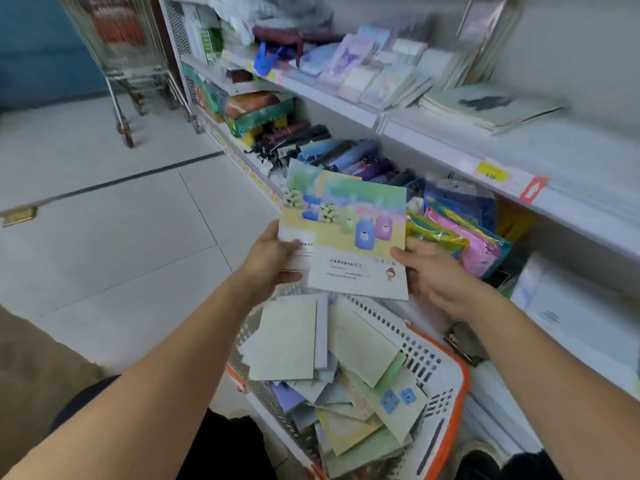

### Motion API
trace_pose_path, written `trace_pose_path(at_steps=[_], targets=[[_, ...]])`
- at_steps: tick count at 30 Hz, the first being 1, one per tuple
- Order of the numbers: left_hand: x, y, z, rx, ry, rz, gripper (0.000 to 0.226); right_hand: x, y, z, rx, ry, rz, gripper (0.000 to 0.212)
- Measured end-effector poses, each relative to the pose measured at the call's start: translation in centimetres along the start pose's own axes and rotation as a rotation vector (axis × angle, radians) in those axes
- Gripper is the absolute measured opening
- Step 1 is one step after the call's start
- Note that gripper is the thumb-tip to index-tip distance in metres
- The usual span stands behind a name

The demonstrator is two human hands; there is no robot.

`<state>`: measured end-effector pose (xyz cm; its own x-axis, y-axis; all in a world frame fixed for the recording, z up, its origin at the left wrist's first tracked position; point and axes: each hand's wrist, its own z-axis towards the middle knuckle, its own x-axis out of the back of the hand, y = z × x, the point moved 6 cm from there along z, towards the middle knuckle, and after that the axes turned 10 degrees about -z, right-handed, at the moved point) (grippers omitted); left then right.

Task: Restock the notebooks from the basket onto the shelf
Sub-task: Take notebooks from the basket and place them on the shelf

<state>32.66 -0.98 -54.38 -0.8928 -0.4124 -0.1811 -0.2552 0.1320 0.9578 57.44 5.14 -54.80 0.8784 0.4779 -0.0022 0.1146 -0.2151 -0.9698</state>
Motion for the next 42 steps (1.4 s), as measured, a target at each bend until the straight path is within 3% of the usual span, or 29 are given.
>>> trace_pose_path(at_steps=[2, 5, 12, 14, 17, 20, 24, 27, 31, 34, 37, 40, 42], targets=[[-3.2, 1.8, -0.1, -0.031, -0.07, -0.007, 0.027, 1.6, -3.2, 0.2, 0.076, 0.167, -0.219, 0.016], [-7.9, 4.2, -0.8, -0.093, -0.163, -0.025, 0.026, 4.4, -6.9, -0.3, 0.151, 0.421, -0.463, 0.032], [-15.7, 8.6, -2.2, -0.209, -0.348, -0.063, 0.029, 8.4, -12.6, -2.6, 0.29, 0.767, -0.355, 0.02], [-17.3, 9.4, -2.3, -0.195, -0.422, -0.095, 0.035, 8.7, -13.9, -3.1, 0.329, 0.723, -0.211, 0.009], [-19.2, 11.2, -1.8, -0.185, -0.494, -0.104, 0.035, 8.4, -15.0, -3.6, 0.239, 0.369, 0.122, 0.027], [-21.1, 12.7, -1.0, -0.116, -0.572, -0.101, 0.03, 9.3, -16.6, -4.5, 0.231, 0.146, 0.126, 0.03], [-22.5, 14.1, 1.0, -0.081, -0.484, -0.049, 0.018, 12.7, -17.7, -1.6, 0.167, 0.327, 0.263, 0.029], [-21.7, 14.6, 3.2, -0.056, -0.357, -0.037, 0.023, 15.7, -18.6, 2.8, 0.106, 0.448, 0.496, 0.028], [-19.6, 14.0, 5.3, -0.054, -0.303, 0.037, 0.032, 18.7, -19.3, 8.5, 0.04, 0.518, 0.499, 0.014], [-18.5, 13.6, 6.4, -0.042, -0.282, 0.06, 0.031, 19.9, -18.9, 11.5, -0.015, 0.597, 0.333, 0.018], [-17.6, 13.3, 7.7, -0.038, -0.259, 0.065, 0.029, 20.5, -19.1, 13.9, 0.02, 0.694, -0.05, 0.062], [-16.9, 12.9, 8.7, -0.034, -0.24, 0.065, 0.028, 20.6, -21.1, 14.3, -0.039, 0.842, -0.82, 0.042], [-16.6, 12.7, 9.4, -0.037, -0.232, 0.064, 0.028, 21.0, -21.7, 15.2, -0.048, 0.852, -0.991, 0.044]])
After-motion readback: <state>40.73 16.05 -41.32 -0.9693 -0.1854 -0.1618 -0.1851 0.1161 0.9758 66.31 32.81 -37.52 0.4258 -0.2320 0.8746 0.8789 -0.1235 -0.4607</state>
